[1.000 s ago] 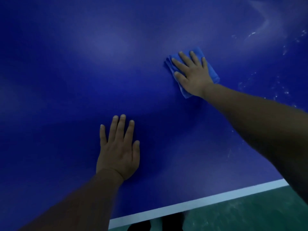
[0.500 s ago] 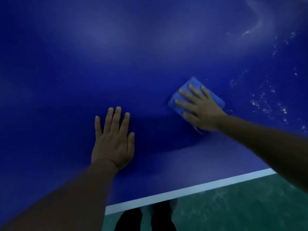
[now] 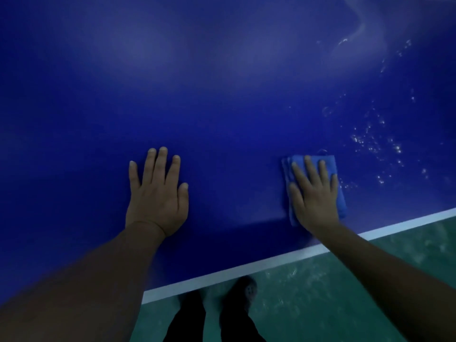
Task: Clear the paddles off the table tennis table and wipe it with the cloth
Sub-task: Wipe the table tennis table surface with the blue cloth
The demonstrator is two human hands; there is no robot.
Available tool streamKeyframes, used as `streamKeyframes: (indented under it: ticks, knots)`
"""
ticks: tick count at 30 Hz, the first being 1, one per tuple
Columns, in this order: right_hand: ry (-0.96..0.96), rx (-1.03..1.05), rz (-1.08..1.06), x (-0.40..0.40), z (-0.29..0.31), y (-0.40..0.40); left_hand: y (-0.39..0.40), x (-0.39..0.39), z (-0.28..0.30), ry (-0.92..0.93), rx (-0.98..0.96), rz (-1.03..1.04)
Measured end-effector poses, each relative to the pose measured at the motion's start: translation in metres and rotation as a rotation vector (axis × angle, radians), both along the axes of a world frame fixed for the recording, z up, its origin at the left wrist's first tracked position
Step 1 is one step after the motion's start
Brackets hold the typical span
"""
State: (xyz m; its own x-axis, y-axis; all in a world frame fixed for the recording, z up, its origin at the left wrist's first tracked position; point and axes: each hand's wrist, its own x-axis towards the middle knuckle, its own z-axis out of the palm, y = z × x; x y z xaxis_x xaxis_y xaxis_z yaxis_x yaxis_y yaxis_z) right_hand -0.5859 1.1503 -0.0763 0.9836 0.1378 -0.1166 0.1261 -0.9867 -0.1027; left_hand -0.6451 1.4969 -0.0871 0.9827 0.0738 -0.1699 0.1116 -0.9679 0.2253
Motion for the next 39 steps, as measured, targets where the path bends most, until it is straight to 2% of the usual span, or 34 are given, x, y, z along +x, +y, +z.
streamKeyframes:
  ticks: [2, 3, 4, 5, 7, 8, 9, 10, 13, 16, 18, 20, 22, 24, 27, 29, 31, 32, 35, 36, 37, 39]
  knots:
    - [-0.014, 0.049, -0.374, 0.017, -0.004, 0.037, 0.0, 0.0, 0.0, -0.001, 0.018, 0.001]
    - [-0.008, 0.046, -0.466, 0.019, -0.006, 0.056, -0.001, 0.0, 0.0, -0.001, 0.021, 0.004]
    - [-0.013, 0.04, -0.449, 0.014, -0.009, 0.074, -0.001, -0.001, 0.0, -0.002, 0.023, 0.009]
    - [-0.03, 0.037, -0.325, 0.003, -0.011, 0.089, -0.001, -0.001, 0.0, -0.004, 0.027, 0.015]
    - [-0.023, 0.015, 0.094, -0.031, -0.014, 0.098, -0.001, -0.001, 0.0, -0.005, 0.035, 0.015]
    - [-0.012, -0.009, 0.223, -0.043, -0.013, 0.087, -0.001, -0.001, 0.0, -0.008, 0.036, 0.016]
    - [0.005, -0.019, 0.222, -0.047, -0.012, 0.067, -0.002, -0.001, 0.0, -0.013, 0.038, 0.019]
    - [0.014, -0.024, 0.099, -0.048, -0.012, 0.043, -0.003, -0.002, 0.0, -0.017, 0.045, 0.021]
    - [0.057, -0.027, -0.451, -0.044, -0.003, -0.022, -0.006, -0.002, 0.002, 0.001, 0.081, 0.017]
    - [0.079, -0.004, -0.721, -0.039, -0.001, -0.022, -0.007, -0.002, 0.006, 0.008, 0.102, 0.013]
    - [0.084, 0.009, -0.659, -0.037, -0.002, 0.017, -0.012, -0.005, 0.009, -0.009, 0.084, 0.028]
    - [0.065, 0.016, -0.35, -0.043, -0.006, 0.058, -0.019, -0.011, 0.011, -0.033, 0.05, 0.028]
    - [0.084, 0.007, -0.067, -0.045, -0.005, 0.064, -0.02, -0.017, 0.011, -0.024, 0.046, -0.005]
    - [0.098, -0.037, -0.093, -0.044, -0.003, 0.031, -0.017, -0.02, 0.007, -0.006, 0.038, -0.013]
    - [0.104, -0.046, -0.385, -0.056, -0.002, -0.023, -0.015, -0.019, 0.004, -0.013, 0.011, -0.003]
    - [0.096, 0.001, -0.453, -0.058, -0.001, -0.021, -0.015, -0.018, 0.004, -0.013, 0.01, -0.004]
    - [0.065, -0.026, -0.253, -0.057, 0.0, 0.005, -0.015, -0.018, 0.004, -0.011, 0.004, -0.002]
    - [0.042, -0.023, -0.027, -0.058, 0.0, 0.019, -0.014, -0.018, 0.004, -0.008, 0.003, -0.001]
    - [0.009, -0.029, 0.912, -0.073, -0.008, 0.034, -0.012, -0.019, 0.002, -0.014, 0.013, -0.002]
    - [0.037, -0.044, 1.133, -0.07, -0.007, 0.025, -0.012, -0.018, 0.001, -0.013, 0.012, -0.005]
    - [0.056, -0.072, 1.258, -0.06, -0.005, 0.015, -0.012, -0.017, 0.0, -0.007, 0.007, -0.007]
    - [0.06, -0.147, 1.244, -0.035, 0.002, 0.002, -0.011, -0.016, -0.001, -0.001, -0.007, -0.006]
